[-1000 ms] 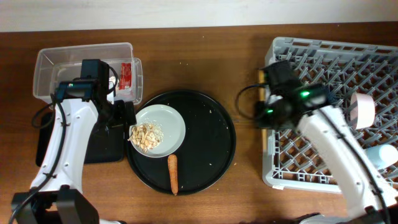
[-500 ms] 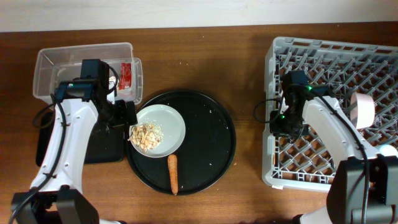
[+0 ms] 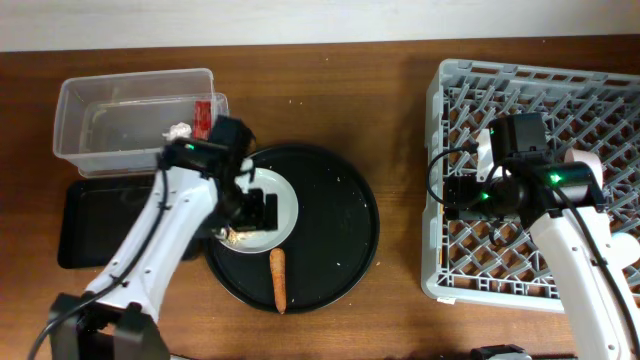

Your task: Sort waste into correct bins and load items into the dishwasher rack

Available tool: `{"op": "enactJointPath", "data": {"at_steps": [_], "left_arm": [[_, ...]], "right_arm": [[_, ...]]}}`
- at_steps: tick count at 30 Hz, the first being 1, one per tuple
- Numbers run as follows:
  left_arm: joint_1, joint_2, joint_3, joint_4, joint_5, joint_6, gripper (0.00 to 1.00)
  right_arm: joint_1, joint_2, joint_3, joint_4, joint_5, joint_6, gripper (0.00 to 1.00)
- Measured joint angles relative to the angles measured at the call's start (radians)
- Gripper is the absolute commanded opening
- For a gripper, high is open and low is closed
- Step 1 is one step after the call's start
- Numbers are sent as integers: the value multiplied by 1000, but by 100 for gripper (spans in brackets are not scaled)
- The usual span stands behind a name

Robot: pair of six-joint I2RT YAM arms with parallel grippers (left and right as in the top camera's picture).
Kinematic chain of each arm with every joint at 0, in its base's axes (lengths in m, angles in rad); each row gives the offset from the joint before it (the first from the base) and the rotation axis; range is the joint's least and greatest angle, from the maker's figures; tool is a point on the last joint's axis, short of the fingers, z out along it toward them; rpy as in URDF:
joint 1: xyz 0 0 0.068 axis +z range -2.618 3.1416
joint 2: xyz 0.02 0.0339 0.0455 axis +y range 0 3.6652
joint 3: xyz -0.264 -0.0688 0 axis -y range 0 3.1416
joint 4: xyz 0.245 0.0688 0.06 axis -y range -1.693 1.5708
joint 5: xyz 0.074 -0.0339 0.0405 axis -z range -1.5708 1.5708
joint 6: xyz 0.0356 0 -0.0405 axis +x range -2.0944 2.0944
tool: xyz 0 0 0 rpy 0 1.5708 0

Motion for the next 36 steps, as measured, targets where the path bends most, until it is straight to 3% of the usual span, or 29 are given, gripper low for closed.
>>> {"op": "enactJointPath", "data": {"at_steps": [3, 8, 10, 23, 26, 28, 31, 34, 36], "left_arm": [[-149, -5, -189, 81, -10, -91, 99], [-220, -13, -396, 317, -14, -135, 99], [-245, -15, -438, 391, -18, -138, 92], [-270, 31, -451, 426, -36, -145, 89], [-296, 45, -448, 423, -79, -154, 62], [-297, 45, -448, 421, -83, -158, 57], [-298, 45, -448, 421, -81, -159, 38], [-298, 45, -448, 419, -79, -160, 33], [-298, 45, -448, 418, -79, -160, 22]], "right_arm": [[0, 2, 0, -7, 0, -2, 82], [0, 2, 0, -18, 0, -2, 82], [0, 2, 0, -19, 0, -2, 82], [0, 3, 0, -19, 0, -2, 82], [0, 3, 0, -19, 0, -2, 82], [0, 3, 0, -19, 0, -1, 82], [0, 3, 0, -19, 0, -2, 82], [0, 3, 0, -19, 0, -2, 82], [0, 3, 0, -19, 0, -2, 82]]}}
